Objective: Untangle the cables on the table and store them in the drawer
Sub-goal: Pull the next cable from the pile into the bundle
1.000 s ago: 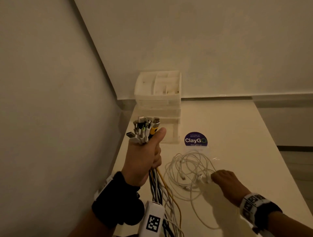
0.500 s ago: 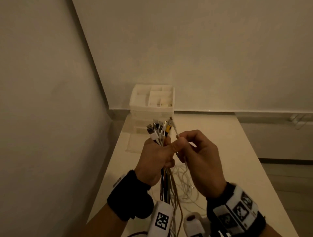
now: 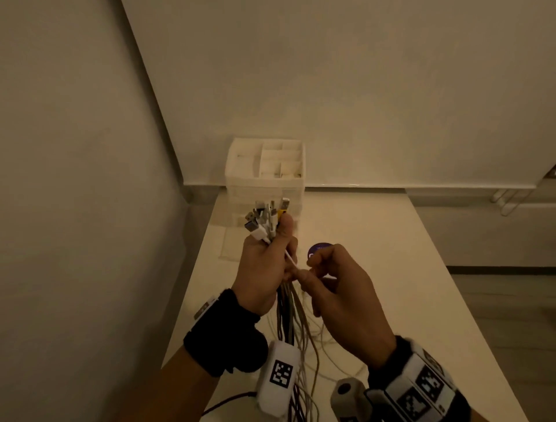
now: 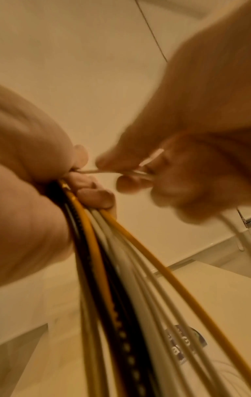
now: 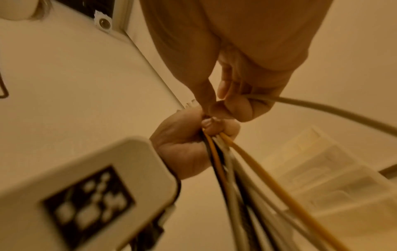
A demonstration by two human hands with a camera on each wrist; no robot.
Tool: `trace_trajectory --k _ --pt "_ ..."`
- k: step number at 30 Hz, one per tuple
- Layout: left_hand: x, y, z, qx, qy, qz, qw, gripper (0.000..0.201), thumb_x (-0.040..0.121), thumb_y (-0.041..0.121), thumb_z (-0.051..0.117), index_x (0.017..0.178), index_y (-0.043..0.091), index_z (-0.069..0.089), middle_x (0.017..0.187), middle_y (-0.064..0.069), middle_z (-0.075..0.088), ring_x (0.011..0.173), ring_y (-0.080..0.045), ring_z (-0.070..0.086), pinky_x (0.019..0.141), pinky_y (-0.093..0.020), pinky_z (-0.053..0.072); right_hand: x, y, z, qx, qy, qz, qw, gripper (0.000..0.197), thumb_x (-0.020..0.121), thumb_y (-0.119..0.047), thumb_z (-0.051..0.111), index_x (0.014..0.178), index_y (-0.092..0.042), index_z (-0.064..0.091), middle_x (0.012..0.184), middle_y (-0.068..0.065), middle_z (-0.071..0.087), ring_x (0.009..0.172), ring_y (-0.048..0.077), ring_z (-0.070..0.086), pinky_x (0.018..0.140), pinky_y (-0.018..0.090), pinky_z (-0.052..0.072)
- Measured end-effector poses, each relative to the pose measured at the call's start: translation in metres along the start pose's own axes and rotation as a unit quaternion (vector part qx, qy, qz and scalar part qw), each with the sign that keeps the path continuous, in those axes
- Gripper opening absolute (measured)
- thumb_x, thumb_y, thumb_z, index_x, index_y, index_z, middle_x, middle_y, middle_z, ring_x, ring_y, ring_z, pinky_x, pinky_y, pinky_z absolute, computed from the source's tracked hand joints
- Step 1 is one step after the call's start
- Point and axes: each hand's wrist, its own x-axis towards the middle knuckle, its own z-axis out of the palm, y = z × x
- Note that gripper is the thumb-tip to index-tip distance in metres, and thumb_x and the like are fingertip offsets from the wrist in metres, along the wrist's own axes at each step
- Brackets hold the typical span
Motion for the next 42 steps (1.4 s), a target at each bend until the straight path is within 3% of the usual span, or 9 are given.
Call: trace_trajectory --k 6,11,15,19,22,26,30,38,42 --pt "0.009 0.01 -0.028 -0.102 0.012 -0.005 0.995 0.042 0.084 0.048 0.052 0.061 0.014 0.046 0.052 -0.003 0.038 0.047 -0.019 0.053 0.055 -0.038 0.054 -0.015 0.041 -0.026 -0.098 -0.126 -0.011 0.987 0.022 0.096 -0.03 0.053 0.082 -0.024 0.068 0.059 -0.005 0.059 0.057 0.006 0.055 0.059 0.019 0.045" --pt "0.011 0.042 -0.058 -0.075 0.03 0.014 0.997 0.043 0.08 0.052 0.056 0.054 0.024 0.038 0.048 0.005 0.02 0.035 -0.007 0.017 0.039 -0.019 0.012 -0.008 0.063 -0.055 -0.1 -0.101 0.083 0.986 0.043 0.085 -0.049 0.054 0.066 -0.013 0.067 0.051 -0.003 0.049 0.05 0.006 0.043 0.053 0.021 0.038" --pt "0.007 0.043 -0.067 0.091 0.019 0.091 0.992 0.04 0.08 0.036 0.074 0.057 0.022 0.045 0.04 0.012 0.036 0.03 -0.006 0.031 0.036 -0.016 0.025 0.003 0.06 -0.061 -0.106 -0.031 0.094 0.989 0.04 0.083 -0.043 0.059 0.059 -0.012 0.06 0.052 0.002 0.043 0.049 0.01 0.037 0.049 0.019 0.033" --pt "-0.01 0.016 -0.035 0.243 -0.099 0.121 0.957 0.008 0.078 0.008 0.077 0.077 0.014 0.073 0.074 0.016 0.073 0.077 0.003 0.068 0.072 -0.012 0.048 0.019 0.034 -0.039 -0.031 -0.001 0.063 0.998 0.04 0.09 -0.021 0.063 0.056 -0.004 0.051 0.053 0.006 0.042 0.051 0.013 0.035 0.052 0.025 0.034" --pt "-0.017 -0.005 -0.018 0.238 -0.145 0.089 0.956 0.011 0.081 0.015 0.076 0.092 0.015 0.075 0.077 0.011 0.073 0.077 -0.002 0.069 0.071 -0.015 0.048 0.026 0.012 -0.024 0.035 -0.026 0.035 0.998 0.031 0.089 -0.018 0.056 0.062 -0.004 0.061 0.056 0.008 0.057 0.051 0.013 0.041 0.052 0.024 0.034" --pt "-0.02 -0.008 -0.008 0.223 -0.115 0.111 0.962 0.013 0.084 0.006 0.07 0.084 0.019 0.072 0.057 0.021 0.065 0.053 0.008 0.059 0.056 -0.005 0.04 0.024 0.003 -0.023 0.091 -0.033 0.041 0.994 0.046 0.079 -0.036 0.056 0.074 0.01 0.056 0.068 0.033 0.051 0.059 0.024 0.033 0.053 0.034 0.026" --pt "-0.004 0.001 -0.022 0.152 -0.041 0.082 0.984 0.02 0.087 0.013 0.068 0.068 0.019 0.065 0.04 0.012 0.048 0.033 0.001 0.039 0.038 -0.013 0.031 0.01 0.014 -0.03 0.121 -0.054 0.069 0.989 0.045 0.091 -0.035 0.05 0.07 0.004 0.053 0.059 0.013 0.028 0.055 0.025 0.023 0.054 0.041 0.021" --pt "0.037 0.029 -0.071 0.001 0.158 0.08 0.984 0.027 0.094 0.017 0.06 0.066 0.013 0.06 0.043 0.003 0.034 0.03 -0.006 0.022 0.038 -0.013 0.021 -0.021 0.082 -0.064 -0.018 -0.008 0.107 0.994 0.048 0.081 -0.055 0.054 0.06 -0.013 0.056 0.055 0.002 0.04 0.054 0.014 0.036 0.056 0.032 0.032" --pt "0.03 0.013 -0.064 0.09 0.205 0.11 0.968 0.024 0.082 0.027 0.074 0.084 0.004 0.066 0.05 0.009 0.048 0.034 -0.003 0.039 0.037 -0.019 0.032 -0.019 0.092 -0.07 -0.02 0.053 0.115 0.992 0.047 0.089 -0.025 0.064 0.049 -0.018 0.042 0.051 -0.002 0.035 0.053 0.012 0.033 0.058 0.034 0.032"
